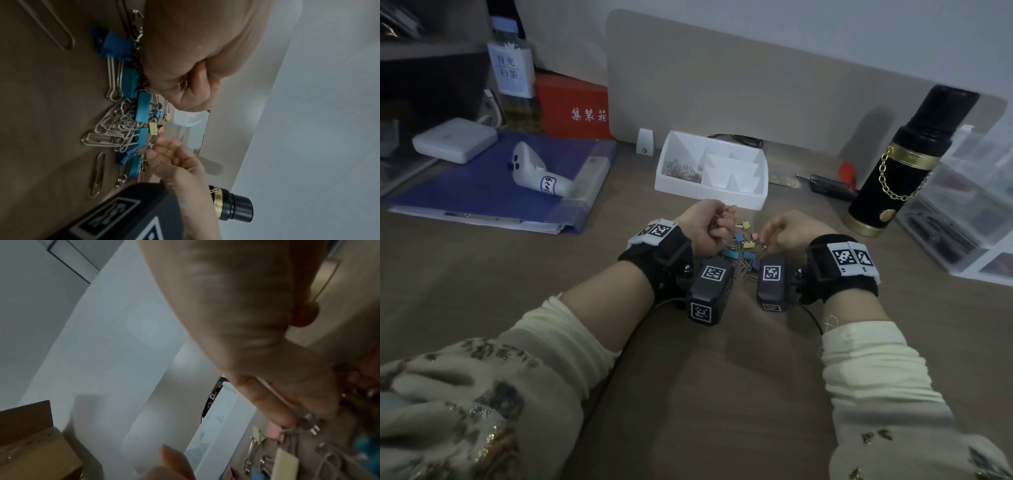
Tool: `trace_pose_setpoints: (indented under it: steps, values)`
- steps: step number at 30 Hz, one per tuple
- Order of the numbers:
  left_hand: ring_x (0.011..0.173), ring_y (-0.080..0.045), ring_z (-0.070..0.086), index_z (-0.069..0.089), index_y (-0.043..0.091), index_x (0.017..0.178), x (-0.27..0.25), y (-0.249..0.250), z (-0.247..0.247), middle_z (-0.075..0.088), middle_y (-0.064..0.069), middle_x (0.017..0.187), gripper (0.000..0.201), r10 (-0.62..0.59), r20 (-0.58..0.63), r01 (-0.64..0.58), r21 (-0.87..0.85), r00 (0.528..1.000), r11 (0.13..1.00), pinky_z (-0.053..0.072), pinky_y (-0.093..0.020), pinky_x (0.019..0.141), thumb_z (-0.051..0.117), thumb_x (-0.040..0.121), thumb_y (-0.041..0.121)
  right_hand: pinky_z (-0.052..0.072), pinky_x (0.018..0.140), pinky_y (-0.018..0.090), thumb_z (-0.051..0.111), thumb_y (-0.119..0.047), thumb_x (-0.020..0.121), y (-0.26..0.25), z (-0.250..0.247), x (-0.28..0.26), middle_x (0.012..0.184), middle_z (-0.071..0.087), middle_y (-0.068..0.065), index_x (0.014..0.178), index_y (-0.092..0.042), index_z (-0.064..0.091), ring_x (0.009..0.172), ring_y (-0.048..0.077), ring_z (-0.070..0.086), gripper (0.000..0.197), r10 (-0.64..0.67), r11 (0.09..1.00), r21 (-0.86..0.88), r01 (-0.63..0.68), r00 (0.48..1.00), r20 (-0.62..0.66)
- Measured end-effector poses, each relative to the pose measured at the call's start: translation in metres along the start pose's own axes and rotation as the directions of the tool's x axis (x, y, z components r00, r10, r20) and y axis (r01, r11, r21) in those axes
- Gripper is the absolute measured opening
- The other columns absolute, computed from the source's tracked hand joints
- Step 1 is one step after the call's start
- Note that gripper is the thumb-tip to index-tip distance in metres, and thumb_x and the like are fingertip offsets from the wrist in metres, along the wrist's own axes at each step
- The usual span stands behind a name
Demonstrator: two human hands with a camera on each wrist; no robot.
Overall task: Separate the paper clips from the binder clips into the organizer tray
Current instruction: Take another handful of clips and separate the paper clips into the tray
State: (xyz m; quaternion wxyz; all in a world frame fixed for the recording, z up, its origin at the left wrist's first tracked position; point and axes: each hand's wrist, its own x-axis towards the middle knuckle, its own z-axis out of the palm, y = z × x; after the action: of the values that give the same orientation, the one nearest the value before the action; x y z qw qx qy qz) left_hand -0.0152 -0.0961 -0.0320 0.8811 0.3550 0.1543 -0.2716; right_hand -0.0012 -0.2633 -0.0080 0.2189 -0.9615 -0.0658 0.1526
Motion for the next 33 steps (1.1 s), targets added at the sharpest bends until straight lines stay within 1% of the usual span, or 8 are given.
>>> trace_pose_setpoints:
  steps: [8,13,16,19,21,26,30,33]
  values:
    - [0.027,-0.005,0.03,0.044,0.013,0.069,0.001,0.0,-0.001,0.037,0.005,0.043,0.032,0.014,-0.011,-0.014,-0.019,1.0,1.0,0.015,-0.014,0.023,0.031,0.098,0.015,0.049,0.073,0.034,0.07,-0.014,0.083,0.008,0.009,0.009,0.086,0.062,0.004,0.088,-0.015,0.061,0.076,0.02,0.059,0.01,0.085,0.991,0.121,-0.064,0.98,-0.179]
    - [0.027,-0.005,0.029,0.046,0.013,0.069,0.002,0.001,-0.002,0.037,0.006,0.045,0.032,0.019,-0.018,-0.019,-0.029,1.0,0.999,0.015,-0.014,0.024,0.031,0.098,0.015,0.053,0.084,0.039,0.063,-0.016,0.088,0.007,0.008,0.008,0.101,0.064,0.008,0.081,-0.02,0.06,0.091,0.026,0.062,0.008,0.078,0.991,0.124,-0.047,0.962,-0.263]
    - [0.027,-0.005,0.03,0.047,0.013,0.07,0.002,0.002,-0.003,0.038,0.005,0.046,0.032,0.02,-0.02,-0.021,-0.037,1.0,0.999,0.016,-0.014,0.024,0.032,0.098,0.015,0.05,0.074,0.034,0.06,-0.004,0.086,0.006,0.003,0.005,0.1,0.063,0.009,0.085,-0.017,0.064,0.088,0.024,0.061,0.014,0.099,0.994,0.073,-0.083,0.962,-0.254]
    - [0.027,-0.005,0.03,0.047,0.013,0.07,0.002,0.002,-0.003,0.038,0.005,0.047,0.032,0.021,-0.026,-0.022,-0.043,0.999,0.999,0.016,-0.014,0.024,0.032,0.098,0.016,0.042,0.065,0.026,0.065,-0.003,0.083,0.004,-0.002,-0.002,0.09,0.061,0.007,0.095,-0.01,0.066,0.079,0.019,0.055,0.014,0.131,0.991,0.018,-0.13,0.981,-0.146]
    - [0.027,-0.005,0.03,0.047,0.013,0.071,0.002,0.002,-0.003,0.038,0.005,0.046,0.032,0.022,-0.024,-0.023,-0.044,0.999,0.999,0.016,-0.014,0.024,0.032,0.098,0.016,0.041,0.069,0.028,0.069,-0.005,0.081,0.002,-0.003,-0.005,0.09,0.06,0.007,0.098,-0.008,0.065,0.084,0.021,0.054,0.018,0.15,0.988,-0.017,-0.152,0.984,-0.101]
    - [0.027,-0.005,0.029,0.047,0.012,0.071,0.002,0.001,-0.002,0.038,0.005,0.046,0.031,0.027,-0.027,-0.028,-0.046,0.999,0.999,0.016,-0.014,0.024,0.031,0.097,0.014,0.051,0.07,0.033,0.07,0.002,0.075,0.001,0.001,0.001,0.092,0.068,0.017,0.085,0.0,0.067,0.08,0.026,0.061,0.011,0.173,0.984,-0.005,-0.176,0.976,-0.129]
    - [0.027,-0.006,0.029,0.047,0.012,0.072,0.002,0.001,-0.002,0.039,0.004,0.045,0.03,0.034,-0.031,-0.035,-0.039,0.999,0.999,0.016,-0.014,0.024,0.032,0.097,0.013,0.048,0.062,0.029,0.066,-0.001,0.078,0.0,0.006,0.002,0.097,0.069,0.018,0.094,0.001,0.067,0.076,0.025,0.06,0.016,0.18,0.983,-0.019,-0.184,0.977,-0.111]
    - [0.027,-0.005,0.029,0.047,0.012,0.072,0.002,0.001,-0.003,0.039,0.005,0.045,0.029,0.037,-0.031,-0.039,-0.04,0.999,0.998,0.016,-0.014,0.025,0.032,0.097,0.014,0.052,0.068,0.034,0.064,-0.003,0.08,0.0,0.008,0.003,0.097,0.068,0.018,0.1,-0.001,0.064,0.085,0.03,0.065,0.019,0.187,0.981,-0.035,-0.192,0.977,-0.103]
